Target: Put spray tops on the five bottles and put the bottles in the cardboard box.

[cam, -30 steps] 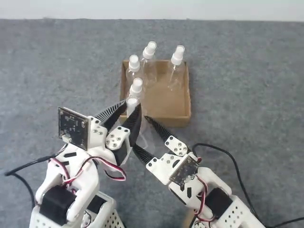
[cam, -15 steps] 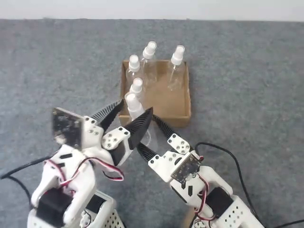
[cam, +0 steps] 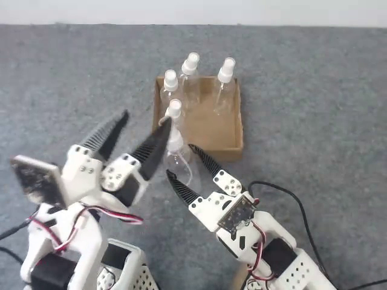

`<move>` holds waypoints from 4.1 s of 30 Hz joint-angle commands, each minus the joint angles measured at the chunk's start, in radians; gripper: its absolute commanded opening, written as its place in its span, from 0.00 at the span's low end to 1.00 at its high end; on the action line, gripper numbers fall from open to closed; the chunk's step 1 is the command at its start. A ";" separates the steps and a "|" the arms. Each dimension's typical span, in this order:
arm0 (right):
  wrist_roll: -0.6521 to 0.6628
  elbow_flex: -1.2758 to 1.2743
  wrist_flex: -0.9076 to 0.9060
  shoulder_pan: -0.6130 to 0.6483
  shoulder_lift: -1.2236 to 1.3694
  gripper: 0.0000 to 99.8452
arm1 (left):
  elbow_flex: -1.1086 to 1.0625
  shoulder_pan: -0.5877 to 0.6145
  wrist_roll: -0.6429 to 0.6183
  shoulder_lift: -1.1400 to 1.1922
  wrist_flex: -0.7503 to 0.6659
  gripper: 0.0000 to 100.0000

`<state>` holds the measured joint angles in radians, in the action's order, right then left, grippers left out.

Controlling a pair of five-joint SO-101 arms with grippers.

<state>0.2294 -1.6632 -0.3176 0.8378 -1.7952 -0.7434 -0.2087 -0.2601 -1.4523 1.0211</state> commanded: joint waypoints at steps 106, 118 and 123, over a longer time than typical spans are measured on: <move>0.015 -0.018 -0.041 0.019 -0.019 0.04 | -0.303 0.095 0.164 -0.009 -0.006 0.24; 0.014 0.075 -0.140 -0.033 -0.019 0.04 | -0.257 0.367 0.163 -0.009 -0.009 0.24; 0.012 0.230 -0.326 -0.045 -0.019 0.04 | -0.328 0.480 0.146 -0.009 -0.012 0.24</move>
<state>0.2294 -1.5988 -0.5217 0.8163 -1.7952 -1.0472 0.2056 -0.0928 -1.4507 1.0088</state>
